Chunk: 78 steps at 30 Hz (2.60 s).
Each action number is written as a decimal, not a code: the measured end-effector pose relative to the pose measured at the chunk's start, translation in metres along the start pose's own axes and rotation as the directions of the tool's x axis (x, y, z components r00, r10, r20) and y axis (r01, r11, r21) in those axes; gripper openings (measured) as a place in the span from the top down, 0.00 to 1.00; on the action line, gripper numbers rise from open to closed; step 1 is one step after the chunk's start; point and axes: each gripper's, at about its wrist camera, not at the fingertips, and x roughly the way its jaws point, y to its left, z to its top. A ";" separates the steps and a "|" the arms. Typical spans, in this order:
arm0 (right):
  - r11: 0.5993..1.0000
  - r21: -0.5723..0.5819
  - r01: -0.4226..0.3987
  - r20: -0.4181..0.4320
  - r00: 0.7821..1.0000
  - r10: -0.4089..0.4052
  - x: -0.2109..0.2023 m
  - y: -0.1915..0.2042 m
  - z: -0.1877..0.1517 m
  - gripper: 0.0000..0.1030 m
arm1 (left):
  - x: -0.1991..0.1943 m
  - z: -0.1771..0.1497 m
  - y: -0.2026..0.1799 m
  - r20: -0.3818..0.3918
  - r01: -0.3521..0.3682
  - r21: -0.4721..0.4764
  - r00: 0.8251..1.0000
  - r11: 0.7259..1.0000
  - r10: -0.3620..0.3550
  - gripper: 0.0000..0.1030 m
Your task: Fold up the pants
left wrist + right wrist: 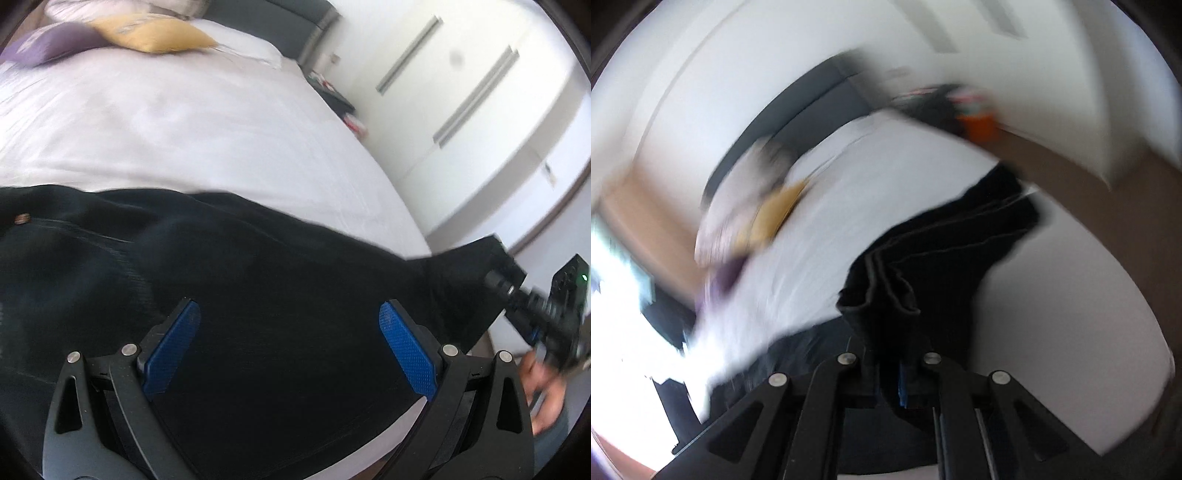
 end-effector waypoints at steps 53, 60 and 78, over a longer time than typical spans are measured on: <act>0.441 -0.895 0.069 0.031 0.995 -0.092 0.071 0.196 -0.198 0.90 | 0.108 0.019 -0.050 -0.330 0.053 0.549 0.931 0.834 0.158 0.03; 0.476 -0.879 0.027 -0.004 0.998 -0.064 0.062 0.184 -0.195 0.90 | 0.091 0.021 -0.033 -0.306 0.034 0.494 0.942 0.869 0.137 0.03; 0.951 -0.182 -0.248 -0.153 0.963 0.222 0.030 0.035 -0.021 0.46 | 0.042 0.052 -0.008 -0.171 0.054 0.281 0.985 0.958 -0.006 0.03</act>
